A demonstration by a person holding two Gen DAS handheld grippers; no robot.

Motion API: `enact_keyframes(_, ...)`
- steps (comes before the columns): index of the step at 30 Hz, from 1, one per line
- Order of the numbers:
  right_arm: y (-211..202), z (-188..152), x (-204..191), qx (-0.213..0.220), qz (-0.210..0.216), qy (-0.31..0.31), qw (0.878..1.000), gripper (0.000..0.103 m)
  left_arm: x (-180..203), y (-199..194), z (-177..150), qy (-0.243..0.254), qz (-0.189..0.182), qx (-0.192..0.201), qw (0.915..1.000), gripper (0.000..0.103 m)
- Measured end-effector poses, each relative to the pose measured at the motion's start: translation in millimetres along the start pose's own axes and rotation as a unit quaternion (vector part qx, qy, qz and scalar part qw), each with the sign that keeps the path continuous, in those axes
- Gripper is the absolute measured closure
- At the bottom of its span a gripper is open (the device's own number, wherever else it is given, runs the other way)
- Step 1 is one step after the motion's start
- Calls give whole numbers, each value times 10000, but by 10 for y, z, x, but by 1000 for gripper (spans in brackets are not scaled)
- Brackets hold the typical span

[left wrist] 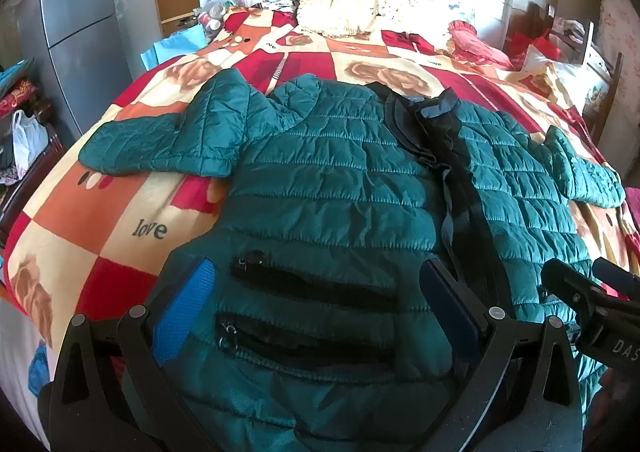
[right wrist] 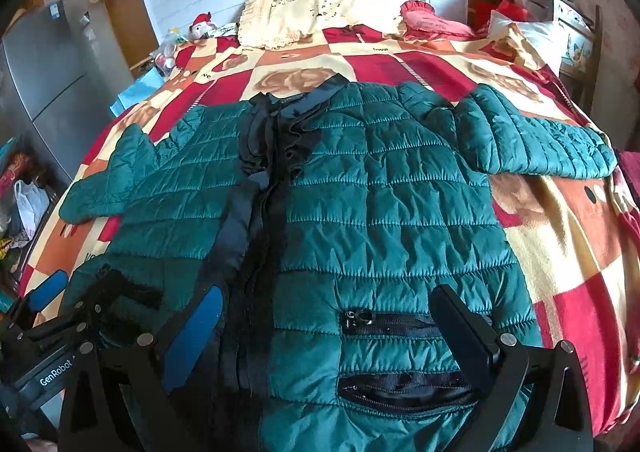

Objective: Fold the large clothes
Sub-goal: 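Position both grippers over the teal jacket's front near the zipper pockets, then grasp the sleeve nearest the left gripper and fold it across the jacket body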

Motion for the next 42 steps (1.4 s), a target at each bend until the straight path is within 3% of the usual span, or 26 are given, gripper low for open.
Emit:
enact_keyframes(33, 205, 208, -42, -144, -95, -32, 9998, 0, 73, 184, 109, 17, 113, -74, 9999, 0)
enact_keyframes(42, 289, 410, -38, -281, -112, 10, 9995, 0, 12, 218, 298, -13, 233, -38, 9997, 0)
Point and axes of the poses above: each gripper's, at about its wrist camera, not at the fingertips, and y roughly the way its jaws point, x to its right, z to its top, the point moved 4 cm from there along y, roughly the way its jaws point, and after that the axes turned 12 degrees about -x, right-handed, at the moved point
